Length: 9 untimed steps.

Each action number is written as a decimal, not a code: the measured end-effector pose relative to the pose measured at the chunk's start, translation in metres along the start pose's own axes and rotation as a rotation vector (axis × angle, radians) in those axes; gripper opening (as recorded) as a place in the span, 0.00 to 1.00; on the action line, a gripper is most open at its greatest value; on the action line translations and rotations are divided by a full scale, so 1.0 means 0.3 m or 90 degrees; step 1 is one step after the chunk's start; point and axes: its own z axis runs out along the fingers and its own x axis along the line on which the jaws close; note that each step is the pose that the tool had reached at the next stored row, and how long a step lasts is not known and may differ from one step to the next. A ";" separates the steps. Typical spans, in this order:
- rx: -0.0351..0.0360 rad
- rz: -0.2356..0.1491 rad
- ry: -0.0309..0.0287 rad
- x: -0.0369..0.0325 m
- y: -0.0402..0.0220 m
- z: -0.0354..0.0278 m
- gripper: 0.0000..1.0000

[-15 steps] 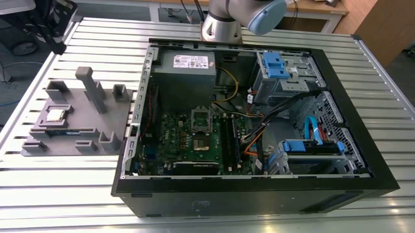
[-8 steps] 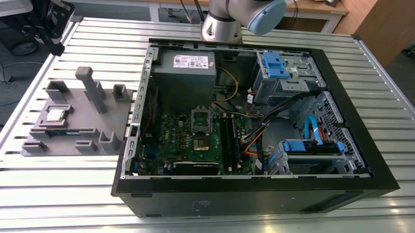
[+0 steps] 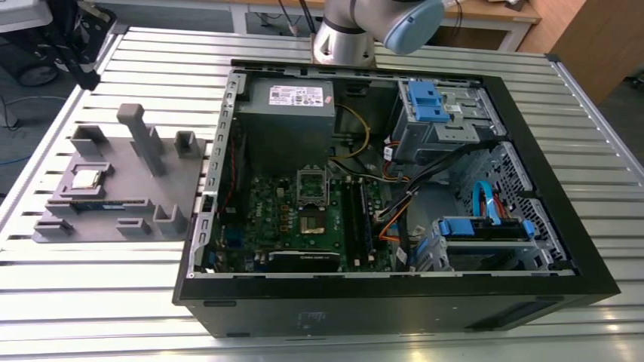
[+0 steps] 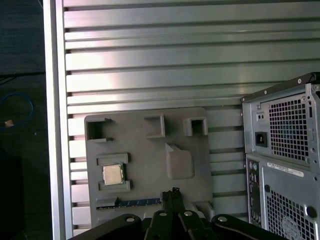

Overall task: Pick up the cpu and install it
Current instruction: 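Pick up the cpu and move it towards the insertion slot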

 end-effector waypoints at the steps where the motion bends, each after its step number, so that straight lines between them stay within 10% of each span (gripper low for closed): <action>1: 0.0001 0.000 0.0001 0.002 0.000 0.002 0.11; 9: 0.0000 0.000 0.0001 0.018 -0.002 0.022 0.11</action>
